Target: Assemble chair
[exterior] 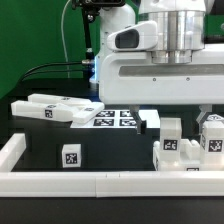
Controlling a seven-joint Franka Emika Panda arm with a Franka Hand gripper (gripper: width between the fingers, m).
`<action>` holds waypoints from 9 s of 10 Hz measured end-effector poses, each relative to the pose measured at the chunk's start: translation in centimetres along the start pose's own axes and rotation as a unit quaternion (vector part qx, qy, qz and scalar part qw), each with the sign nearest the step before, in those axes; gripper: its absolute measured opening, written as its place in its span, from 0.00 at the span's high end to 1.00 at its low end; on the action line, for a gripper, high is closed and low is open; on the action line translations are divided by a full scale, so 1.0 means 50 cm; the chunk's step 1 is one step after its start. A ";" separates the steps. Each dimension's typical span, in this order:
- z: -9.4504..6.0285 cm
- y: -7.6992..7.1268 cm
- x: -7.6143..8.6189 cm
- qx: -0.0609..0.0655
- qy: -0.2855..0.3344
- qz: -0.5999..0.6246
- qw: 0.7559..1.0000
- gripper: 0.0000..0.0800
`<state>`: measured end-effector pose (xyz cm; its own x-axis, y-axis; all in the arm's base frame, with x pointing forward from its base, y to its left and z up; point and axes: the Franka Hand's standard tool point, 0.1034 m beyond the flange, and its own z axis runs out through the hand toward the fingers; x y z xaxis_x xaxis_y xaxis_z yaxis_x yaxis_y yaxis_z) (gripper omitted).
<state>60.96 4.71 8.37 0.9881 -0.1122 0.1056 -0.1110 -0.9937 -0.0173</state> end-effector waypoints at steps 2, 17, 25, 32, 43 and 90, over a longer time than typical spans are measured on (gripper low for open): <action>0.000 0.000 0.001 0.000 0.002 0.008 1.000 0.31; 0.004 -0.005 -0.013 0.049 0.000 0.720 0.692 0.64; 0.003 -0.014 -0.011 0.033 0.013 0.480 0.876 0.21; 0.009 -0.019 -0.010 0.011 0.023 0.210 0.977 0.19; 0.016 -0.002 -0.006 0.044 -0.035 0.717 0.695 0.64; 0.023 0.010 -0.004 0.019 -0.026 0.737 0.676 0.64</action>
Offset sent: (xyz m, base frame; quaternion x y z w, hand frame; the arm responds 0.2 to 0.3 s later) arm 0.0000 0.0000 0.0000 0.0000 0.0000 0.1938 0.9810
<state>60.86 4.26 7.21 -0.1890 -0.9780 -0.0885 -0.9762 0.1968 -0.0908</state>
